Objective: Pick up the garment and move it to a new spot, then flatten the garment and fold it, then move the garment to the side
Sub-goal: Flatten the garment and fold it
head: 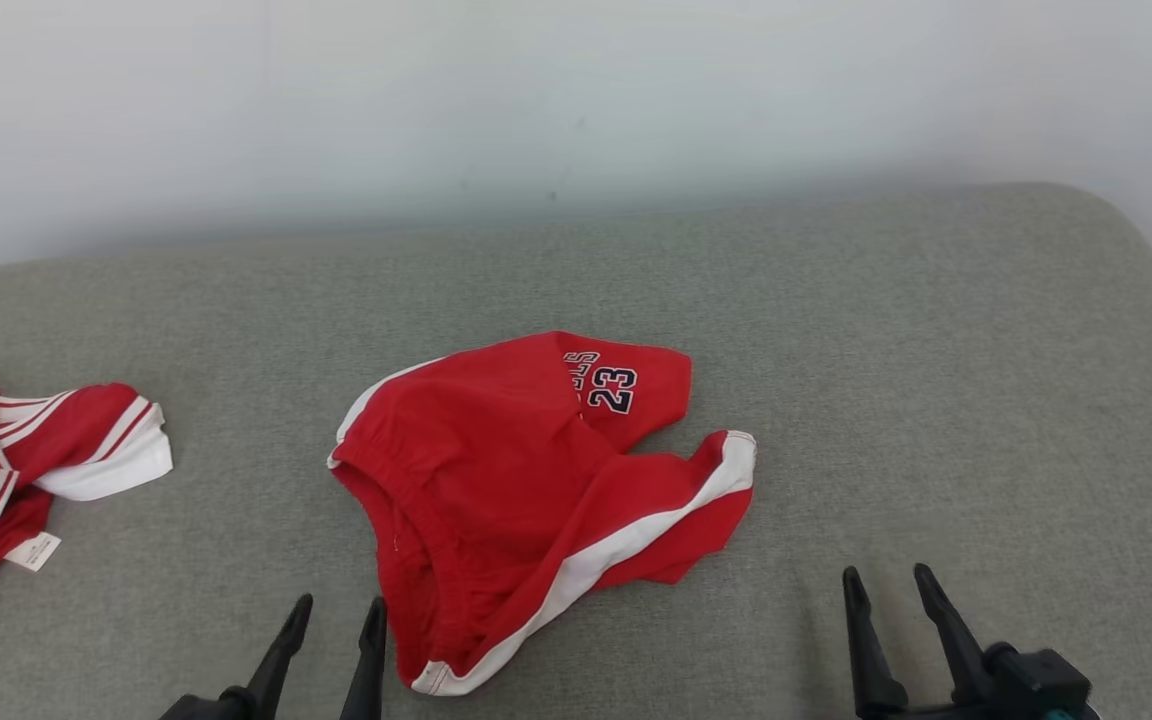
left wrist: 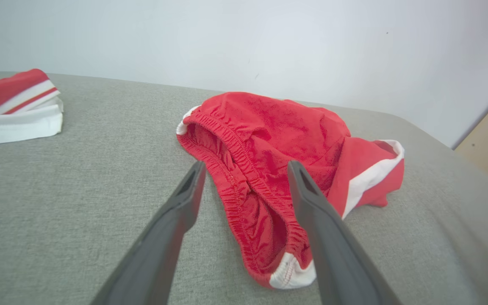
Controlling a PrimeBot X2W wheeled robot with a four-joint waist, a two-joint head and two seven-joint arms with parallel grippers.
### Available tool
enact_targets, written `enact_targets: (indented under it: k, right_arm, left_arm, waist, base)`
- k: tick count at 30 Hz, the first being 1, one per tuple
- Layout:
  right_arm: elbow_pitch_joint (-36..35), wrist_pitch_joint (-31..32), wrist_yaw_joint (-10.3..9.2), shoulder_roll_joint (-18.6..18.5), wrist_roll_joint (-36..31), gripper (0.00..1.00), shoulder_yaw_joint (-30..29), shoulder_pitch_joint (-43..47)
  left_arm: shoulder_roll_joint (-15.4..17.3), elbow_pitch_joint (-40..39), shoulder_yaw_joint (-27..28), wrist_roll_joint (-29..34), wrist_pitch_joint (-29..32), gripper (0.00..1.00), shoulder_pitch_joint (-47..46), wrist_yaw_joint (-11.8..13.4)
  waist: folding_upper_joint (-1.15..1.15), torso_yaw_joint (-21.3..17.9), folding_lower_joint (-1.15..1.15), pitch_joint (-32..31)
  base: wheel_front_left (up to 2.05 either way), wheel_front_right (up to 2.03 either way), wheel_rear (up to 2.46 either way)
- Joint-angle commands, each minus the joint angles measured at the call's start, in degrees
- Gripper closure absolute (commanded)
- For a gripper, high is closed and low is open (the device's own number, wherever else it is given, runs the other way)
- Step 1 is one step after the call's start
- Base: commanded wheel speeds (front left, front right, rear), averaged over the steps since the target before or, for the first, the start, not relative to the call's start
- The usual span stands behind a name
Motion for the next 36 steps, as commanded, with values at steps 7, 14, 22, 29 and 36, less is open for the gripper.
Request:
enact_targets:
  k: [7,14,22,29,36]
  right_arm:
    - [7.61,-0.03,-0.13,-0.28,-1.41,0.00,0.62,-6.95]
    - [19.36,-0.02,-0.13,-2.69,0.81,0.00,3.74,-17.67]
    - [37.73,-0.01,-0.13,-3.89,5.62,0.00,8.97,-26.28]
    - [40.99,-0.02,-0.13,-4.06,8.65,1.00,11.81,-27.67]
    - [34.27,-0.02,-0.13,-5.87,8.05,1.00,12.83,-25.98]
  left_arm:
    - [-7.69,-4.17,10.00,10.50,-0.18,0.00,3.69,-0.12]
    - [-10.21,-3.41,13.15,13.75,-0.18,0.00,3.82,-0.81]
    - [-10.38,-2.98,11.69,11.56,-0.19,0.00,3.13,-1.20]
    - [-10.40,-3.41,11.62,11.00,-0.19,0.00,3.22,-1.29]
    - [-10.40,-3.43,12.06,10.82,-0.19,0.00,3.87,-1.30]
  waist:
    - [0.00,2.57,0.01,-0.11]
    - [0.00,5.15,0.01,1.21]
    - [0.00,8.77,0.01,1.39]
    - [0.00,9.61,0.01,1.47]
    - [0.00,8.45,0.01,0.80]
  base:
    - [0.00,0.00,0.00]
    - [0.00,0.00,0.00]
    - [0.00,0.00,0.00]
    - [0.00,0.00,0.00]
    - [0.00,0.00,0.00]
